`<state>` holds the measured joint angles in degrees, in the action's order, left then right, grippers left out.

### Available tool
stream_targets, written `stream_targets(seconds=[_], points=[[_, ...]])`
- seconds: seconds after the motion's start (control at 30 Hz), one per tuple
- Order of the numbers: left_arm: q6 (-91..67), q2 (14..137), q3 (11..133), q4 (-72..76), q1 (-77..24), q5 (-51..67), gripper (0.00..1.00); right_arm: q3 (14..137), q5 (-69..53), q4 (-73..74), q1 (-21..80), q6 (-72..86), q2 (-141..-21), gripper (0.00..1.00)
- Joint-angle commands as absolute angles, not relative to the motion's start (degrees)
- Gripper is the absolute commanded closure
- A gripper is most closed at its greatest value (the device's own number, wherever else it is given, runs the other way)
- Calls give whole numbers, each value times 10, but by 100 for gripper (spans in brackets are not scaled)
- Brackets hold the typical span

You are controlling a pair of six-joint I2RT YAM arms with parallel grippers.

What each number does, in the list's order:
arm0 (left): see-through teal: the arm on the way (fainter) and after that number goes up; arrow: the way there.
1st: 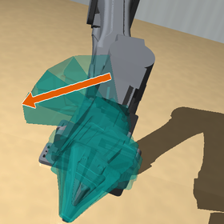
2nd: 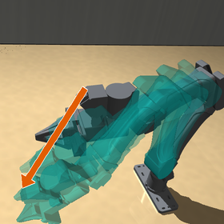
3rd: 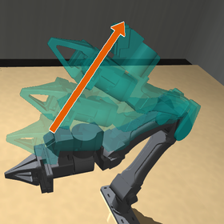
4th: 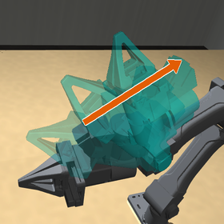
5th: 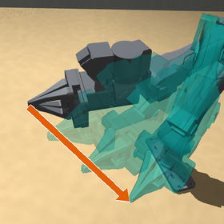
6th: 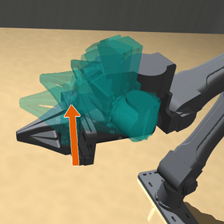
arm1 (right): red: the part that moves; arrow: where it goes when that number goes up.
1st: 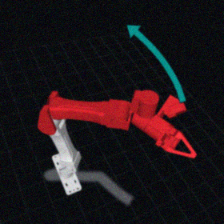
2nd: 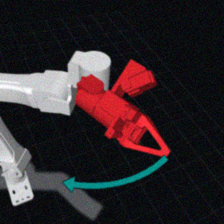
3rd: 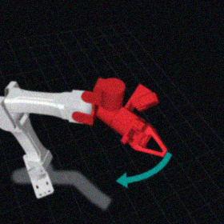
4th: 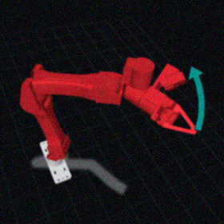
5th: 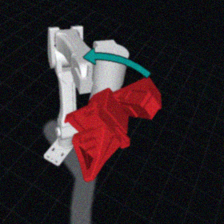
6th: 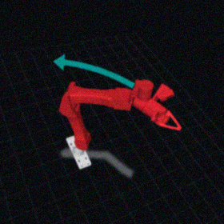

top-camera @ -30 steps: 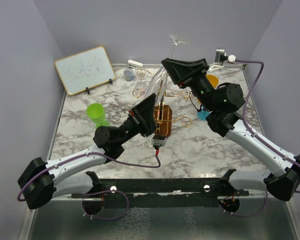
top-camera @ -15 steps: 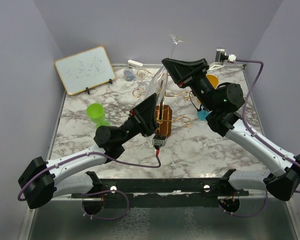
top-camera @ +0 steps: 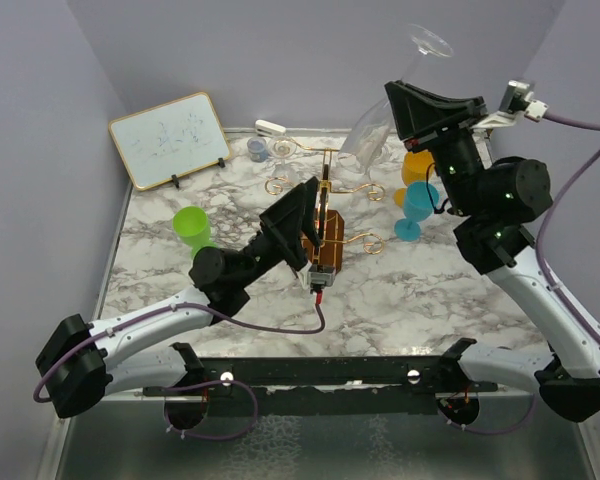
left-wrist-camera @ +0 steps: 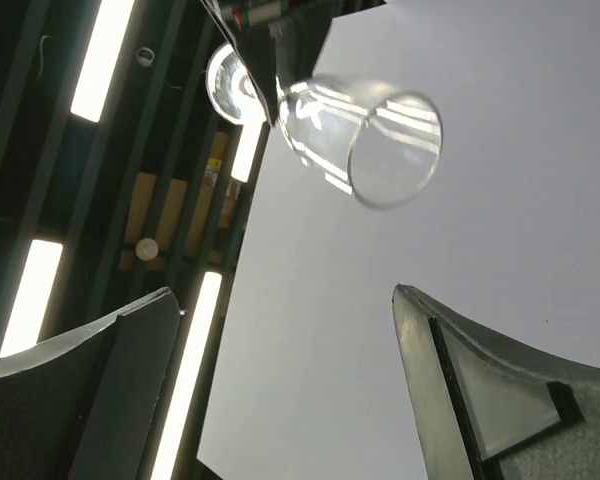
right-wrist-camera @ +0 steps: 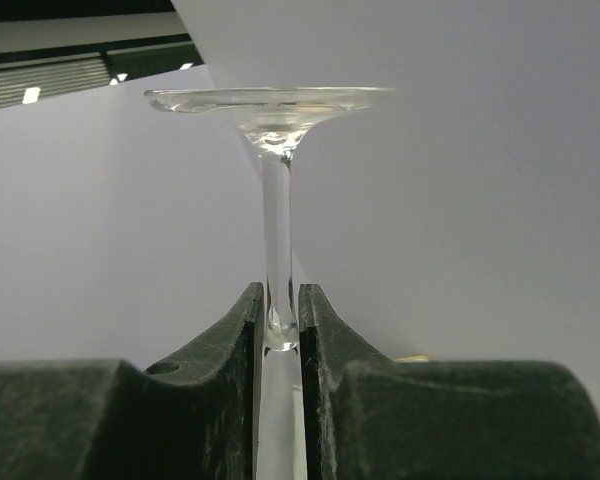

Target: Place the wine glass upside down on the wine glass rack

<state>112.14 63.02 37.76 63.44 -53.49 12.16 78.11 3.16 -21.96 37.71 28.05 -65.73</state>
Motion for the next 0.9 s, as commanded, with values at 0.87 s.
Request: stream_targets(seconds=[0.87], points=[[221, 517, 867, -243, -261, -132, 9, 281, 77, -104, 370, 46, -286, 99]])
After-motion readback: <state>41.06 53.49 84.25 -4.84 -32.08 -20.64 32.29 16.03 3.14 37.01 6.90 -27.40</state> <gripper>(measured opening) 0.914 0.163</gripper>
